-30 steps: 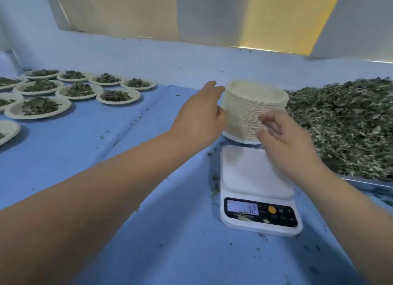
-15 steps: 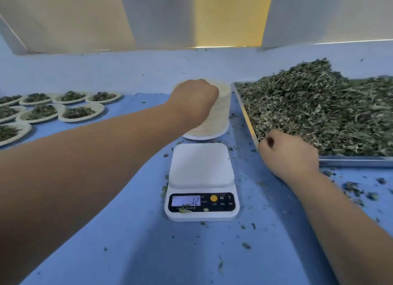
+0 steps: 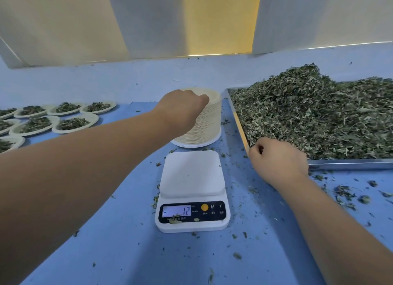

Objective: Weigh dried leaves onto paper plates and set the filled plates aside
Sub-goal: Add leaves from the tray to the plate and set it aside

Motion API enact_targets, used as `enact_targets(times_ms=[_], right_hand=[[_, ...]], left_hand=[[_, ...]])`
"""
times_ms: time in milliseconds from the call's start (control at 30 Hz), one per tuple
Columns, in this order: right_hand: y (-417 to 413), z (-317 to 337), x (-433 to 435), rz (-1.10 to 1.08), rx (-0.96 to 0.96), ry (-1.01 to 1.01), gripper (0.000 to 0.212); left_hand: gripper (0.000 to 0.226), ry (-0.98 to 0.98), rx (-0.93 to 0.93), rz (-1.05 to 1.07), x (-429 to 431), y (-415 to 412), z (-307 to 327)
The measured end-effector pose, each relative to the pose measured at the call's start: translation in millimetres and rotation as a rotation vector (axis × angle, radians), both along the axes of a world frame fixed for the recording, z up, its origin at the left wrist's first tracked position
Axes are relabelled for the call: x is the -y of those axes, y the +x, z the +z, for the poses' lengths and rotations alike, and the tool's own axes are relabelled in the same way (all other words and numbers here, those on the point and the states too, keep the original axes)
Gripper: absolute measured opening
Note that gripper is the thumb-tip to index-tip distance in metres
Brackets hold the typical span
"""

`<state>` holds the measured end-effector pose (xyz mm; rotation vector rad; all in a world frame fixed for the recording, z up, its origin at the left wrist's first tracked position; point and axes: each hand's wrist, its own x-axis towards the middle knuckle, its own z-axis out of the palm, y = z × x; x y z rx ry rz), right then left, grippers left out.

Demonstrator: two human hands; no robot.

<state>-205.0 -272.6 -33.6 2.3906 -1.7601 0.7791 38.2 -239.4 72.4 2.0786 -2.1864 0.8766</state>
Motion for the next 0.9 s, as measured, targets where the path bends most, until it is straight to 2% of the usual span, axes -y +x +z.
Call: enact_targets(times_ms=[167,300,433,533,633,900], right_hand=[[-0.3,-0.5,1.0,-0.005,-0.005,-0.011,0.03],[-0.2,-0.4,0.9,-0.002,-0.01,-0.007,0.03],[-0.2,-0.1,0.6,0.0,-0.011,-0.006,0.03],[0.8,0.6,0.3,0.001,-0.011,-0.002,0.03],[1.0,0.6,0.2,0.001,-0.013,0.008,0.03],[1.2,0.2,-0.2,0.01,-0.003,0.002,0.031]], left_hand=[[0.047,-0.026,-0.059,-0.001,-1.1,6.4,2.1],[0.053,-0.025,0.029,-0.017,-2.6,4.1,0.6],[0.067,-0.034,0.198,-0.059,-8.2,-2.7,-1.8],[0.077,-0.063,0.247,-0.105,-8.9,0.5,-1.3],[0.062,-0.139,0.149,-0.056,-6.1,0.0,3.6],[0.029,-0.307,-0.258,0.072,-8.4,3.2,3.0]])
